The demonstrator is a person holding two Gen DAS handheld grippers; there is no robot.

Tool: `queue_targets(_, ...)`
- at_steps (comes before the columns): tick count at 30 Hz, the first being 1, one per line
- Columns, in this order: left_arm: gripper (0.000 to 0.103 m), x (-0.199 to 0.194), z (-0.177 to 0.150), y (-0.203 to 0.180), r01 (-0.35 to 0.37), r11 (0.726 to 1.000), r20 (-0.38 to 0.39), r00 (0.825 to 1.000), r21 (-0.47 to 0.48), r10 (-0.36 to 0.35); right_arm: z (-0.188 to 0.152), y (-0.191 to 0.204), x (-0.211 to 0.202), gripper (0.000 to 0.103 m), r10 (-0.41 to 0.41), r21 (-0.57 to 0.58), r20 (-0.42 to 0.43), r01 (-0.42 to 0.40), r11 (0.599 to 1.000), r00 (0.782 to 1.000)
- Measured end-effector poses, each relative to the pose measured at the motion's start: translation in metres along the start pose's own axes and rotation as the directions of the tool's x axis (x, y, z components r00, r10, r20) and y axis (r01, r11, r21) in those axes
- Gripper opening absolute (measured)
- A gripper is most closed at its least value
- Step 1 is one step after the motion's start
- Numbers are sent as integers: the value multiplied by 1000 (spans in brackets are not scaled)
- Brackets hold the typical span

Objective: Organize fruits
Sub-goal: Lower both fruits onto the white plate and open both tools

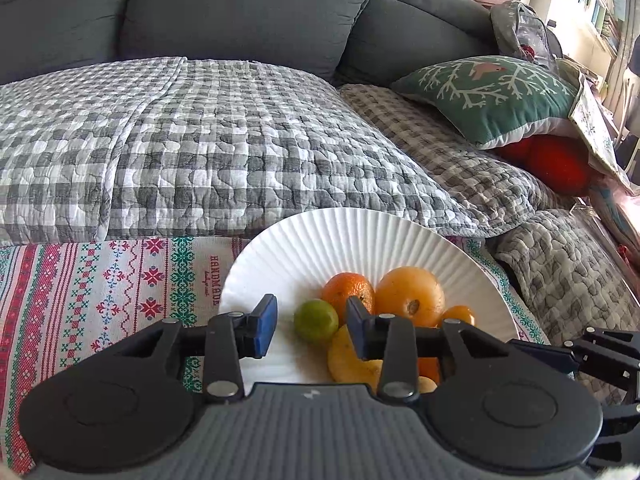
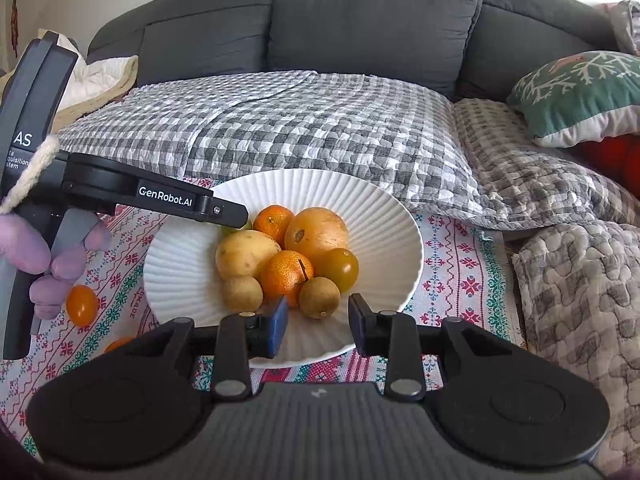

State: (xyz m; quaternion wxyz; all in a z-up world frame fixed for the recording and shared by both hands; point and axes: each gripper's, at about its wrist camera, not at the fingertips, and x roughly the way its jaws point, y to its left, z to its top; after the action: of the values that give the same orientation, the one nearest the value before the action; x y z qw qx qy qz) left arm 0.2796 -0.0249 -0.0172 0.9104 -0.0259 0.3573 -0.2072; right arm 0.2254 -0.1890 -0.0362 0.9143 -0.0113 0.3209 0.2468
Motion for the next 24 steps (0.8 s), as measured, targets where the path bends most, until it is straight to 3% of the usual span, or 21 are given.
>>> queue_targets(8,57,-21,-5,-9,-15,998,21,1000,58,14,2,8,-11,64,14,-6,7,-14,1000,1000)
queue_targets(12,75,-40,-10,-16,-23,995,40,999,98,20,2,13,-21,71,15,-16,5,-15,1000,1000)
queue_targets(24,91,-97,-33,-17,-52,996,48,998,74,49,-7,26,-69,93,5,7,15,-5,1000,1000)
